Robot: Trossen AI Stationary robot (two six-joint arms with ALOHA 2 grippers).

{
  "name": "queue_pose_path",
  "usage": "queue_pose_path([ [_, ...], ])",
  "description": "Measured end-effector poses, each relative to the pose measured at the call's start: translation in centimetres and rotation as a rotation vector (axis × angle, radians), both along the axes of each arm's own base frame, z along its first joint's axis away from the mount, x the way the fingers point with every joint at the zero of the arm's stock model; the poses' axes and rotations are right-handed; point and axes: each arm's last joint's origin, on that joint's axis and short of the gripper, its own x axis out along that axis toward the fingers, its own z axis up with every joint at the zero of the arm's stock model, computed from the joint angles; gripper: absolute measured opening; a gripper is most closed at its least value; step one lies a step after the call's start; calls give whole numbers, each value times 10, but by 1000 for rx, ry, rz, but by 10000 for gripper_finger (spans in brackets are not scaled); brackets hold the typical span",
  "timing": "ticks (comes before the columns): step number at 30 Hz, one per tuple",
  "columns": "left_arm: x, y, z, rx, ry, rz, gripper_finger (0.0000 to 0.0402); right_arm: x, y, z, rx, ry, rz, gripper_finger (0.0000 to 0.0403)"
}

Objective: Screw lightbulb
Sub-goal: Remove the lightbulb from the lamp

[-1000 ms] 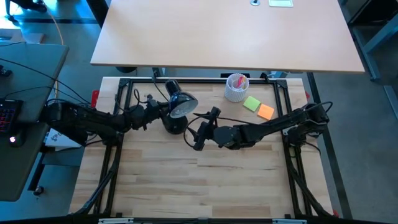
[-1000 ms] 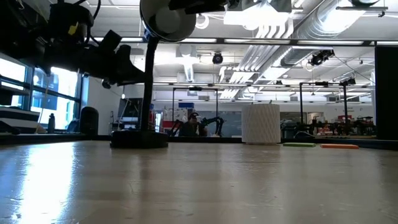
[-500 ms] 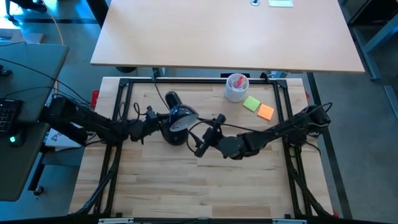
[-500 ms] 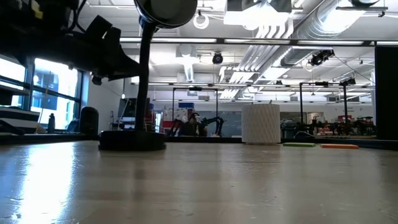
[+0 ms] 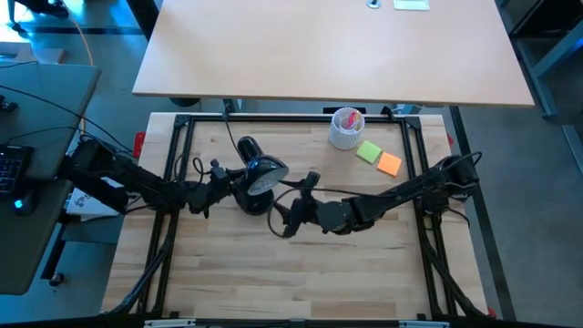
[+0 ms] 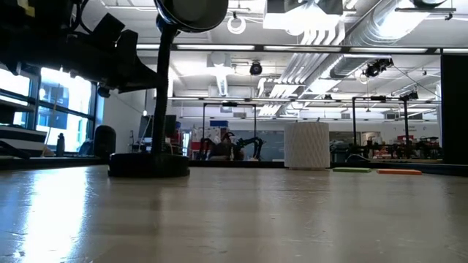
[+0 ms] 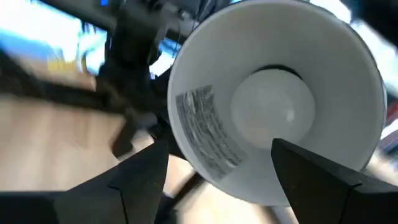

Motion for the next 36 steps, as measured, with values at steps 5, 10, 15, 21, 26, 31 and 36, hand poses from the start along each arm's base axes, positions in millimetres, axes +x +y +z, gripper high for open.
queue_pose_path([
  [5,0,0,0,-8,-1,-16,76,-2,7,-1,-187,106,55,284],
  [10,1,-1,-1,-9,3,-37,144,-2,8,2,-139,53,52,284],
  [15,1,-2,-1,-9,6,-53,203,0,5,7,-92,18,35,298],
  [21,-1,-2,4,4,-5,-91,232,3,-2,13,-103,54,21,349],
  [26,-3,-3,10,-2,-31,-112,234,5,-8,15,-152,76,4,369],
  [31,-8,-5,14,-1,-28,-127,234,5,-8,14,-227,119,-2,368],
  [36,-14,-6,19,-2,-28,-146,234,8,-7,12,-292,140,-17,367],
])
